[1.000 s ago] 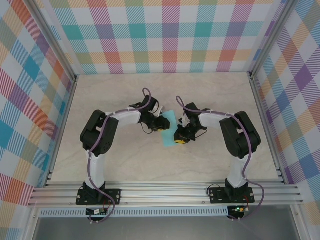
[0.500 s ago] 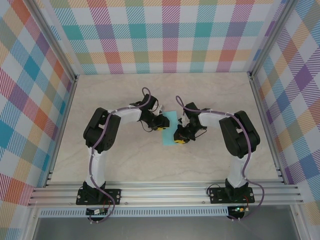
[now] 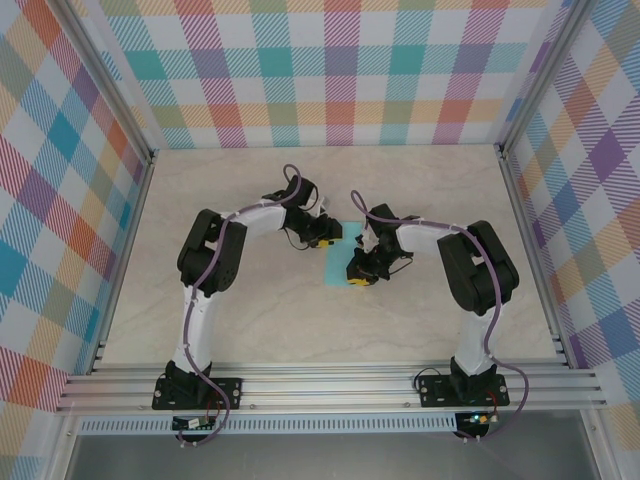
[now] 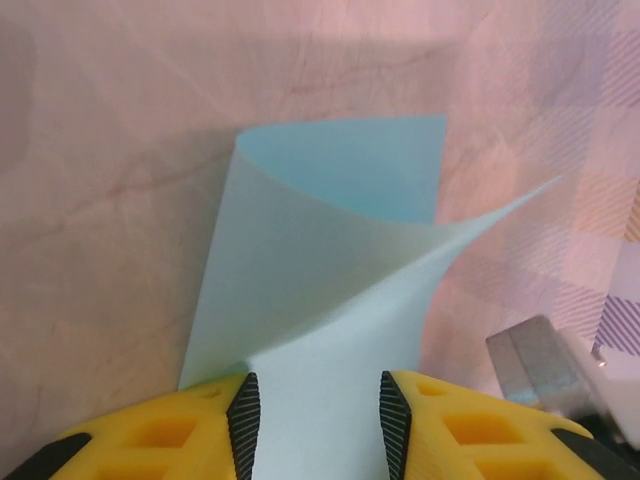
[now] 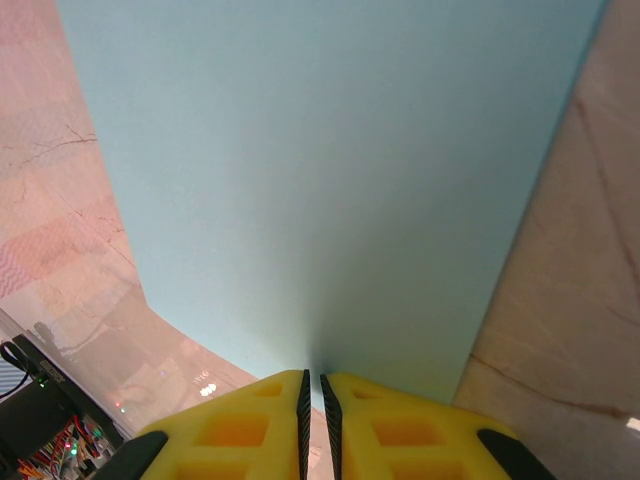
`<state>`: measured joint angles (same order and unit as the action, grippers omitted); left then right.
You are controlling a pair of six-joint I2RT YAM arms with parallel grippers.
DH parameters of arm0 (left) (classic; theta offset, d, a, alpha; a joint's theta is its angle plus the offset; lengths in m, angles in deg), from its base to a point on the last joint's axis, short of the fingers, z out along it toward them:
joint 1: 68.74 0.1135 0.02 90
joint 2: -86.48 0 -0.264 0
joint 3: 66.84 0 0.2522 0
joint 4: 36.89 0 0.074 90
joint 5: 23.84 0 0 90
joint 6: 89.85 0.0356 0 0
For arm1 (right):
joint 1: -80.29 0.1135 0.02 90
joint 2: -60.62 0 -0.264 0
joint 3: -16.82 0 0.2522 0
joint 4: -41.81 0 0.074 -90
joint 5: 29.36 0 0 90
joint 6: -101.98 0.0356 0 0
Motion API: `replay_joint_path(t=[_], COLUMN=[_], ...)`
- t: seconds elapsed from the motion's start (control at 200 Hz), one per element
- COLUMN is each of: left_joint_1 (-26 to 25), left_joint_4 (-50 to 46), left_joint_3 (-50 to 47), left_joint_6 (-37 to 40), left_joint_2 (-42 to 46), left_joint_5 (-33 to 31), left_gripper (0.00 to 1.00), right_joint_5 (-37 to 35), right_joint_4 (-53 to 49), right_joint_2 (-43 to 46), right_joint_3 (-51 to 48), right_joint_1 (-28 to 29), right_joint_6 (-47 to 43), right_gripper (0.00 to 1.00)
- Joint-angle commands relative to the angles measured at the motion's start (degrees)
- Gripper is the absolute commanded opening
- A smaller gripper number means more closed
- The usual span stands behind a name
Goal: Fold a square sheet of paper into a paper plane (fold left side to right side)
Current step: First fold the square sheet of paper in half at the center of the table.
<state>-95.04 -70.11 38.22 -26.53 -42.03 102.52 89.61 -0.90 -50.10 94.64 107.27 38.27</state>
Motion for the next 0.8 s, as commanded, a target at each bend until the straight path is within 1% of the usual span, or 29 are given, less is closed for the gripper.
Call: replay_joint_path(t=[0.0,0.15,0.35,0.59,0.615,0.795], left_joint_1=[2.8,2.8,2.9,3.4,3.5,4.0], left_joint_4=[3.0,5.0,4.0,4.1,2.2,1.5], left_joint_3=[2.5,4.7,7.9,11.0,11.4,12.8], left_joint_6=[-0.4,-1.3,-1.2,-1.5,-1.5,-1.7], left_joint_2=[-3.3,-4.9,-7.2,-9.3,-9.5,-10.7], left_joint_5=[-5.0,-4.3,-5.9,-5.8,-5.8,-7.0], left_gripper=[0.4,0.42,0.42,0.43,0.43,0.43], right_joint_5=[-7.6,-7.7,-7.6,-7.6,-7.6,-7.5], right_joint_4=[-3.5,-3.7,-3.9,-3.9,-3.8,-3.9], right_joint_2=[-4.9,-4.9,-5.0,-5.1,-5.1,-5.2], right_joint_3=[-2.2,-2.0,-2.0,-2.1,-2.1,-2.1], right_joint_1=[-0.2,-0.2,-0.2,-0.2,-0.2,-0.2], right_joint_6=[-0.9,-0.9,-0.9,-1.0,-1.0,-1.0], right_gripper=[0.15,0.15,0.15,0.15,0.15,0.15])
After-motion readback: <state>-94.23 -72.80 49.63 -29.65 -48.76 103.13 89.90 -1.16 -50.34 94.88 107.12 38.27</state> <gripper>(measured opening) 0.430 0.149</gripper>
